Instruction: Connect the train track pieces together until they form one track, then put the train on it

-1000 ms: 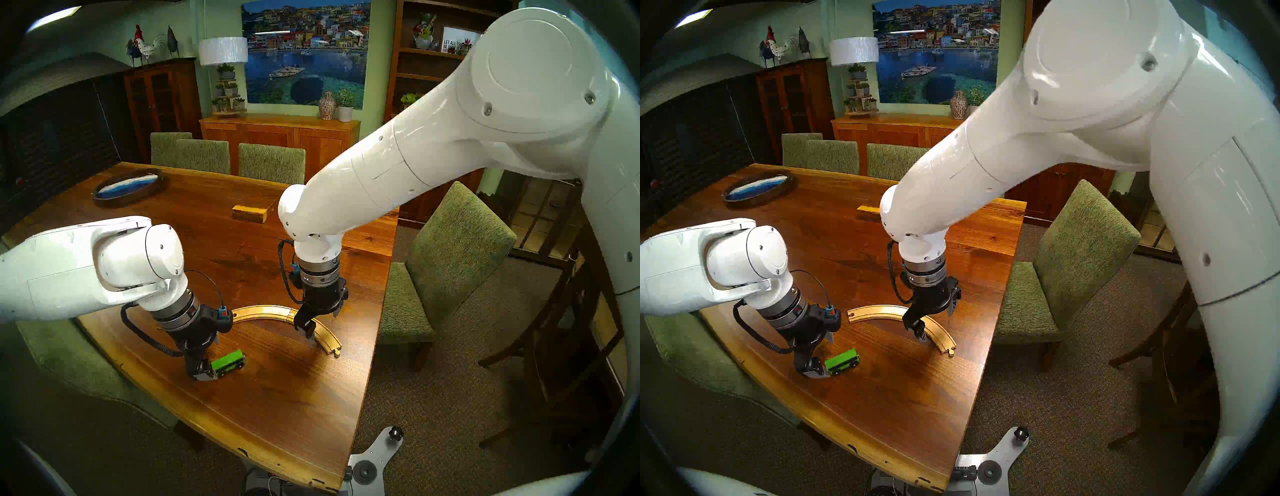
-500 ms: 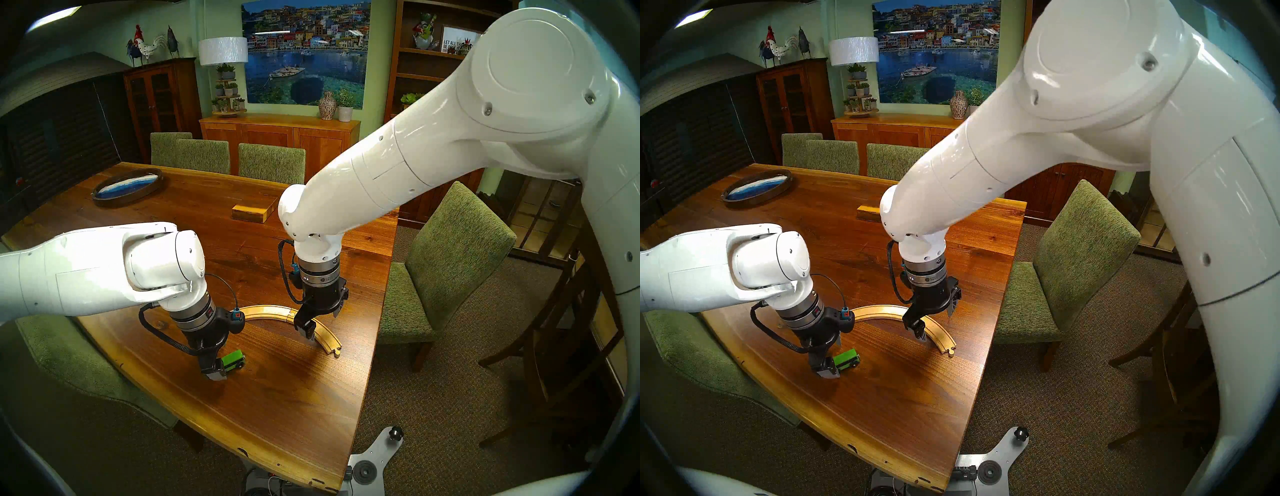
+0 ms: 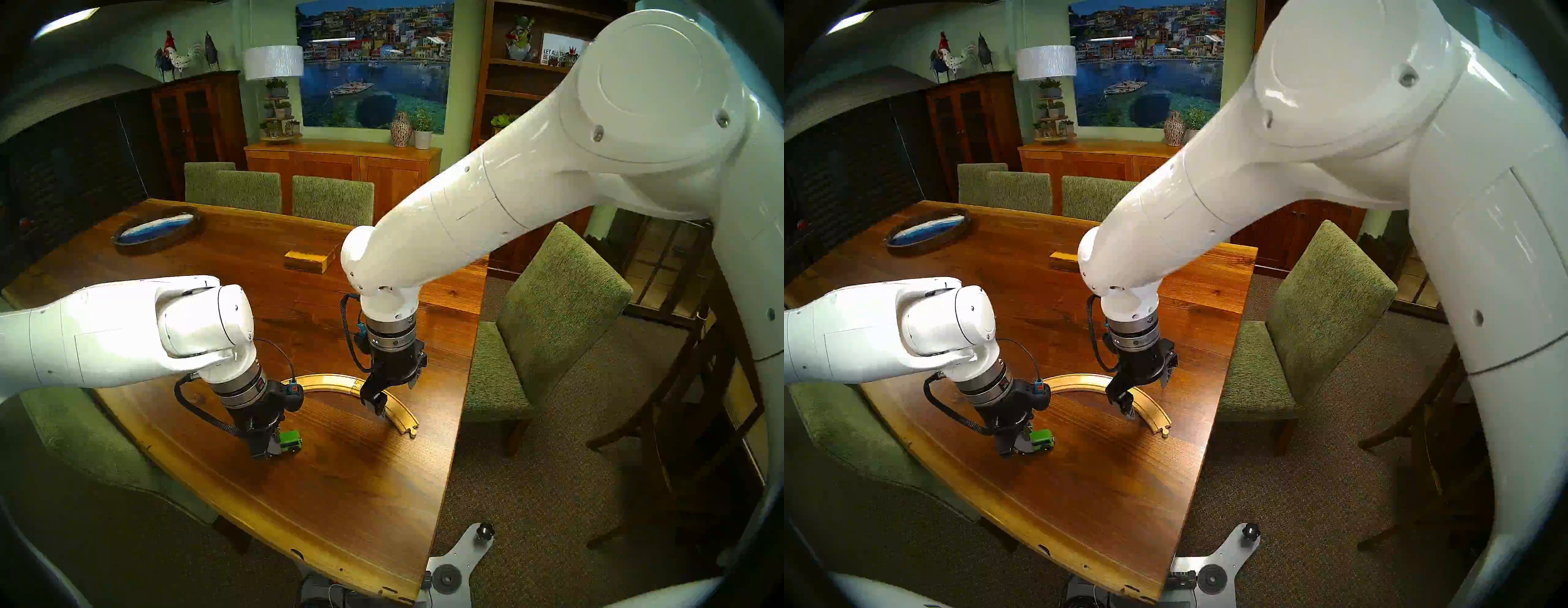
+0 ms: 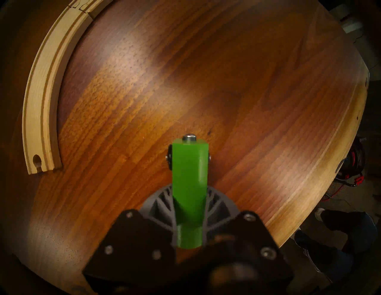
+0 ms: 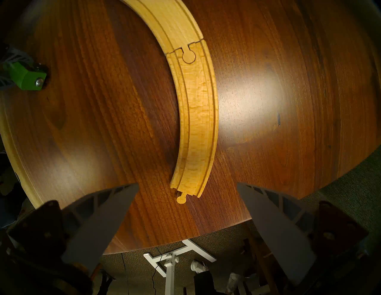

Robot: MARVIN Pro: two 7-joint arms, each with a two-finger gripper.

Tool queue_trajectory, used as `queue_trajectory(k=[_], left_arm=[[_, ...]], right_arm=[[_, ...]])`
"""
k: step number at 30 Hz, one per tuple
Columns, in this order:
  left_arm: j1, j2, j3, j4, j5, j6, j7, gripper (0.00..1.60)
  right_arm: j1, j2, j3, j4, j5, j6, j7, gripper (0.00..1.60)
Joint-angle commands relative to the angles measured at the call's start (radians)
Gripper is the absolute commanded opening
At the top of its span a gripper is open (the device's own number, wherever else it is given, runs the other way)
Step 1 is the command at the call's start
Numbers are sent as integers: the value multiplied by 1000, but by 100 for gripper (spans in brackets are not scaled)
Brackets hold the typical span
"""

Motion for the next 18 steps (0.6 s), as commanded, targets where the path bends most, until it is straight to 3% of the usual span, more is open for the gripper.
queue_trajectory(k=[1, 6, 18], left_arm=[[-78, 22, -64, 38, -18, -14, -31, 0], [-101, 4, -89, 87, -20, -25, -49, 0], [-74, -152, -88, 297, 10, -68, -31, 0]], right_arm=[[23, 9, 4, 8, 0, 1, 1, 160], [23, 9, 4, 8, 0, 2, 1, 160], [23, 10, 5, 8, -1, 2, 1, 160]])
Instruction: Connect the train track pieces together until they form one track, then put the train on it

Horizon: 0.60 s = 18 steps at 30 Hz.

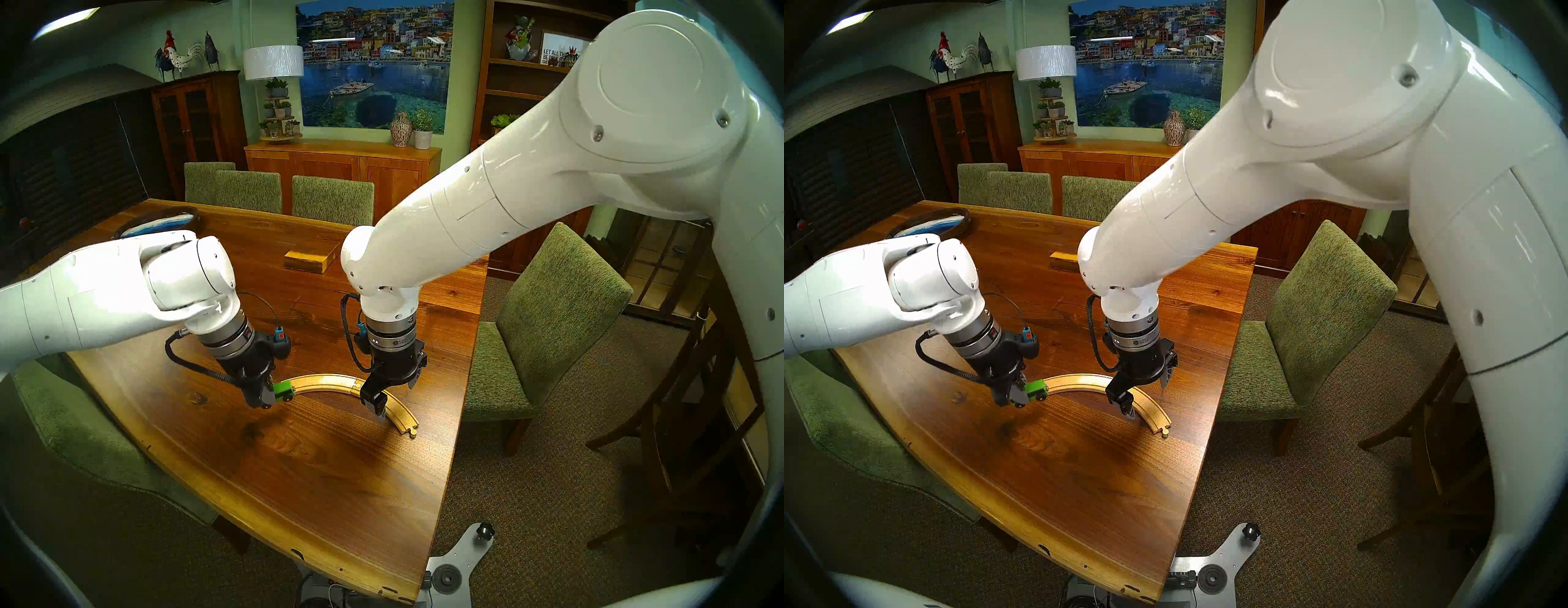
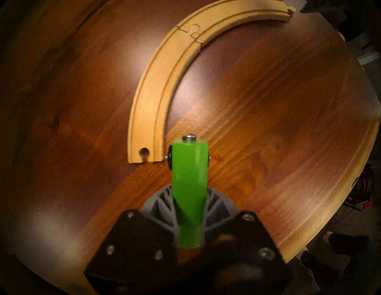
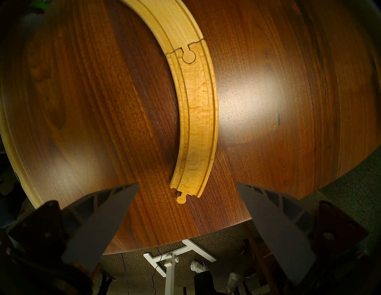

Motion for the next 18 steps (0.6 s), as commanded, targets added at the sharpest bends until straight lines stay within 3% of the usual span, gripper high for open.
queue_trajectory(k=[1, 8, 18], left_arm=[[-12, -110, -20, 107, 26, -36, 8, 0], [-17, -192, 4, 207, 49, -76, -44, 0], [-19, -252, 15, 268, 57, -98, -105, 0]], right_arm=[[23, 10, 4, 8, 0, 2, 1, 160], [24, 10, 5, 7, -1, 2, 1, 160], [24, 10, 5, 7, -1, 2, 1, 160]])
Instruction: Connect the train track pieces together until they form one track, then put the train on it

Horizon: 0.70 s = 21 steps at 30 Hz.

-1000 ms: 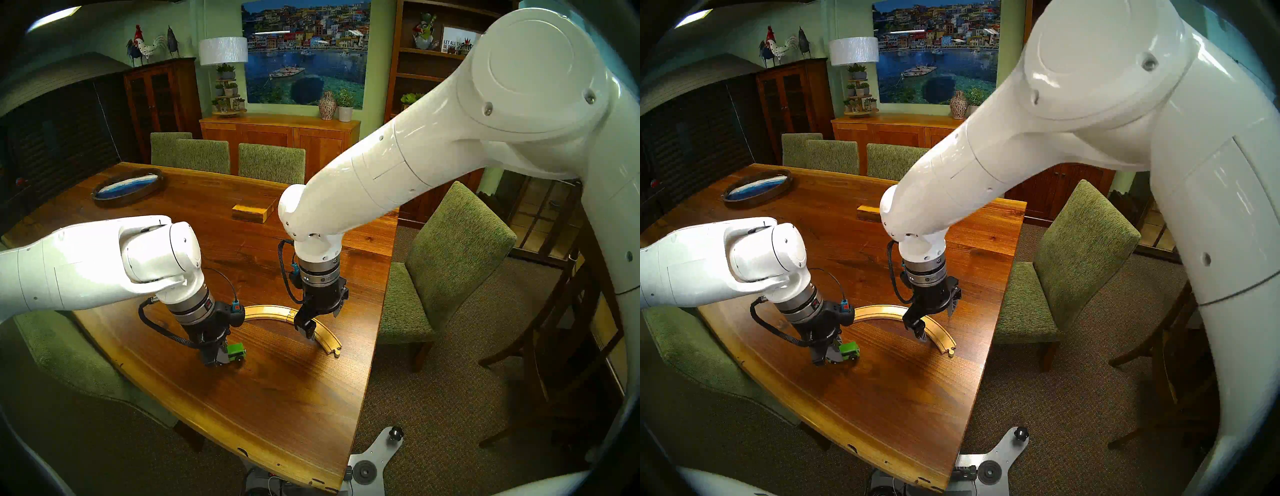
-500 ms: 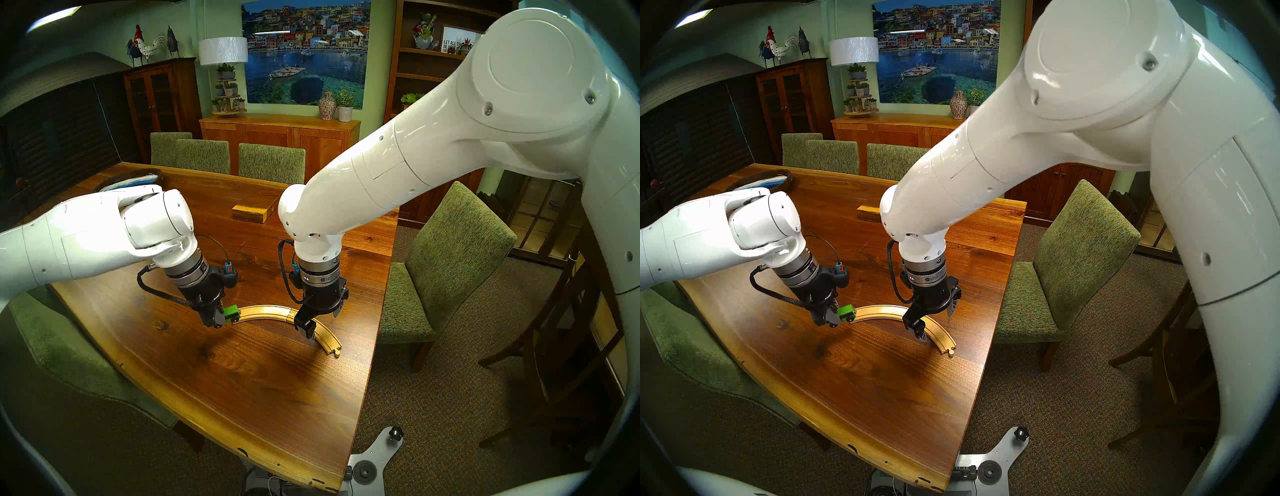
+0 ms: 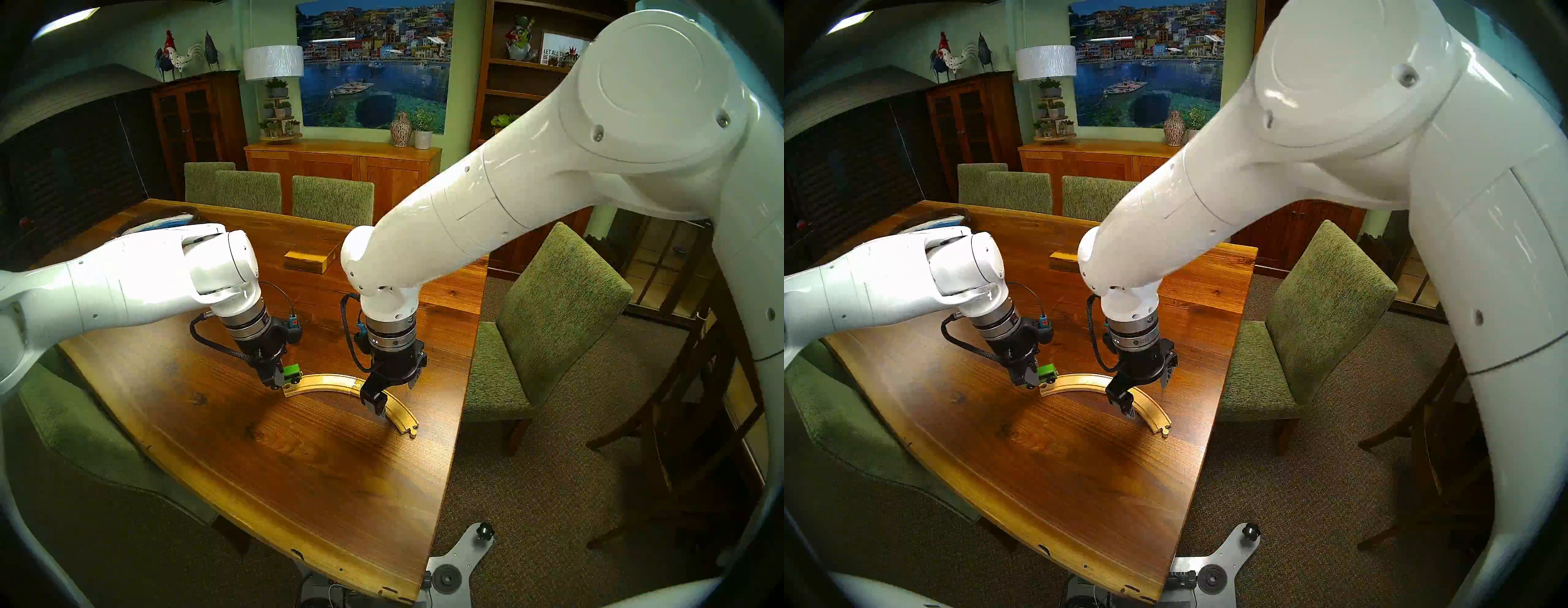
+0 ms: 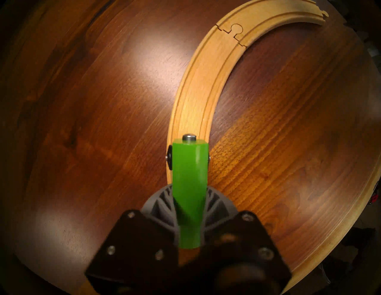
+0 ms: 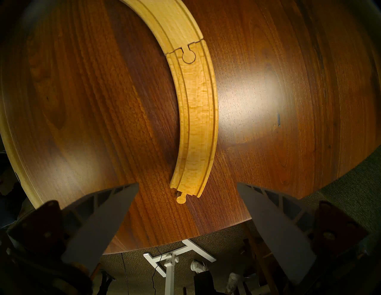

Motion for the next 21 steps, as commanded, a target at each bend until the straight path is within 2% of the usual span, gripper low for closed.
queue_trajectory(k=[1, 10, 21], left_arm=[[-32, -62, -12, 27, 0, -10, -40, 0], [-5, -65, -18, 19, -6, 22, -20, 0], [4, -69, -25, 24, -21, 26, -1, 0]], right_arm=[[24, 10, 4, 7, 0, 2, 1, 160], [24, 11, 5, 7, -1, 2, 2, 160], [24, 11, 5, 7, -1, 2, 1, 160]])
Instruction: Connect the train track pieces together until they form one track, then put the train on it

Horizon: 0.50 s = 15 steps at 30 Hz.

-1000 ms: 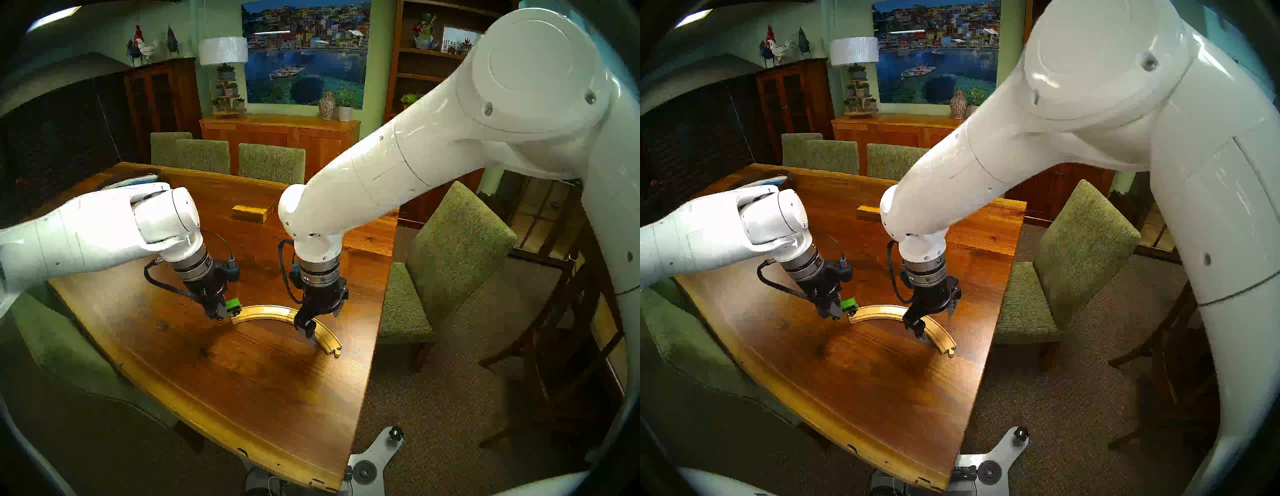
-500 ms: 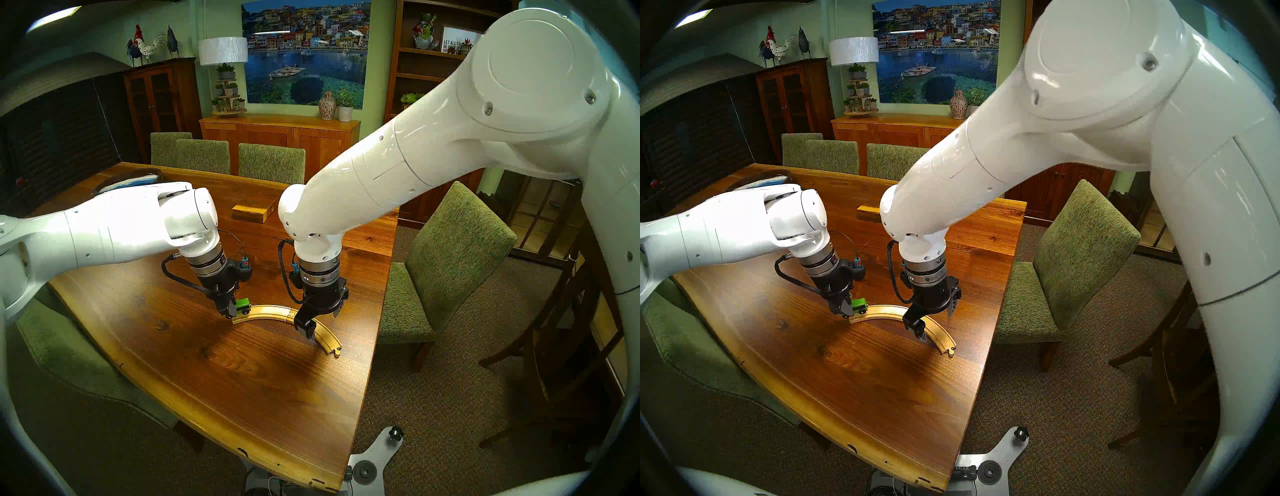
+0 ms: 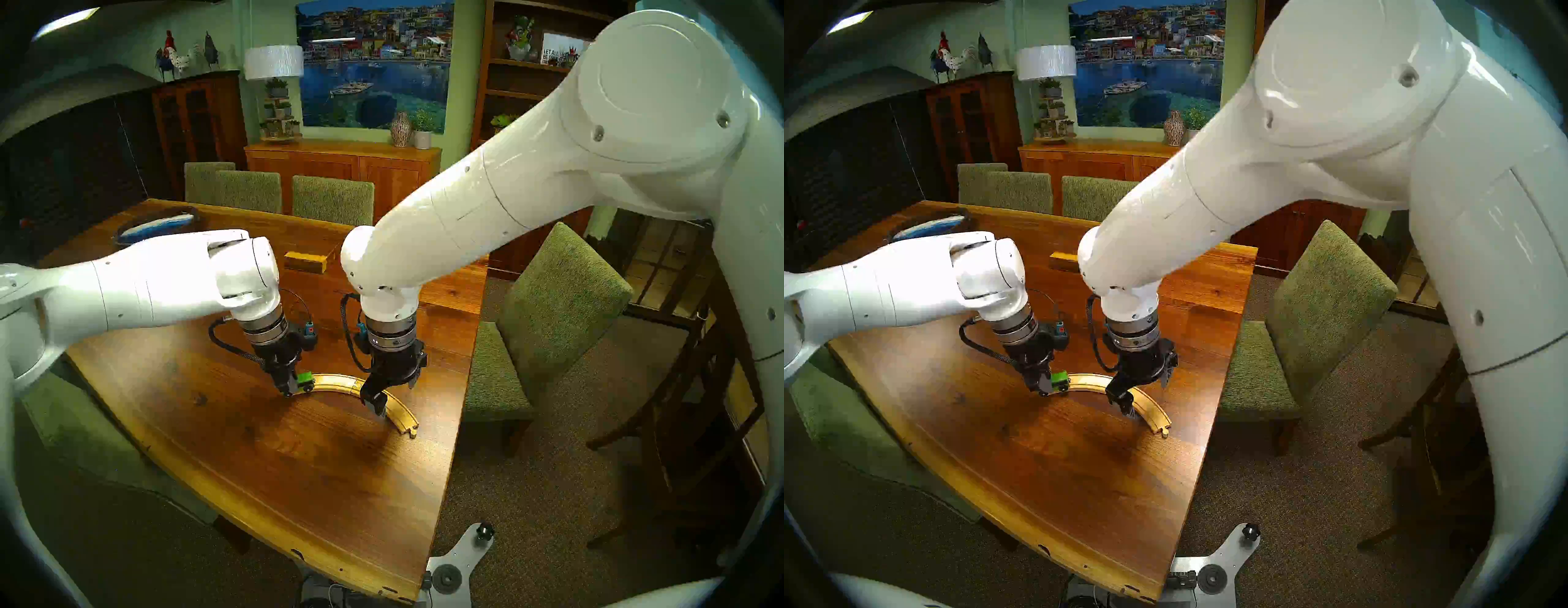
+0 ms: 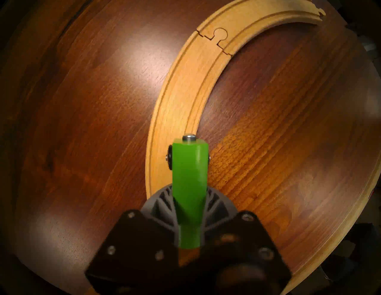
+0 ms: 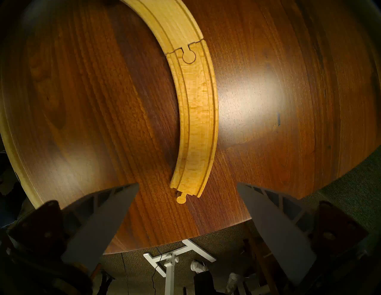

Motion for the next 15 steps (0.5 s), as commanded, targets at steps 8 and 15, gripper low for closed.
queue_trajectory(k=[8, 15], left_arm=[[-45, 0, -34, -2, -18, -4, -16, 0], [-59, -7, -39, 12, -20, -8, -24, 0]], right_arm=[[23, 10, 4, 8, 0, 2, 1, 160], [23, 10, 4, 8, 0, 2, 1, 160]])
